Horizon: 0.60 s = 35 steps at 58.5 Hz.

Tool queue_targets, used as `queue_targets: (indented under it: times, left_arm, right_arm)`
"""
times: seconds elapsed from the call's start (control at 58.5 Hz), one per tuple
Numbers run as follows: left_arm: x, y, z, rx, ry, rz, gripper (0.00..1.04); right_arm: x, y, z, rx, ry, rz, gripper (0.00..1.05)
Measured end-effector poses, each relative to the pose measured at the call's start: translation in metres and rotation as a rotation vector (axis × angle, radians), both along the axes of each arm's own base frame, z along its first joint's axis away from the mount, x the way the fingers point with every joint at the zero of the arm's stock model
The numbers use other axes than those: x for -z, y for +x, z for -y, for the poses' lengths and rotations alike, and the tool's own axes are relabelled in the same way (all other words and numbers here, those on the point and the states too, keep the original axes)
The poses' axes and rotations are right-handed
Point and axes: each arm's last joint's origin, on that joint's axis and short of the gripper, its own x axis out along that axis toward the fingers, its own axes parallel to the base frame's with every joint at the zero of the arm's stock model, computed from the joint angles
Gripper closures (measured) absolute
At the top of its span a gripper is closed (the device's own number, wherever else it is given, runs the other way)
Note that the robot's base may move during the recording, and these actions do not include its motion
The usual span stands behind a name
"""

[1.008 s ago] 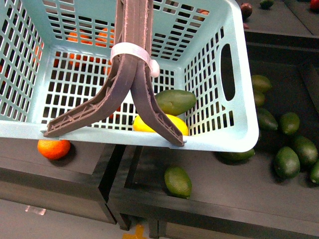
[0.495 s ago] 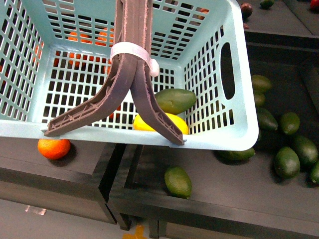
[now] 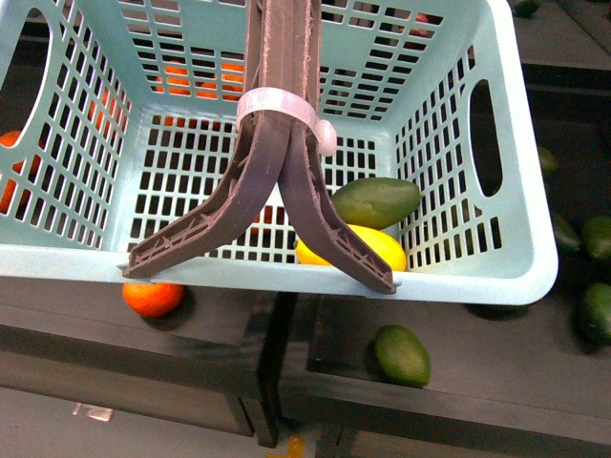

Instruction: Pick mango and avocado into basket

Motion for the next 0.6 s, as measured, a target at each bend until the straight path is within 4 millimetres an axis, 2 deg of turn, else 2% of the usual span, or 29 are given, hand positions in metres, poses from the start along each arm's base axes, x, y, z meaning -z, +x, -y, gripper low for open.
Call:
queue_targets:
  times: [0.598]
  left_arm:
    - [0.0003, 0.0021, -0.0041, -0.016, 0.015, 0.008, 0.99]
  right_arm:
    - [0.0000, 0.0000, 0.0000, -0.001, -0.002, -0.001, 0.08]
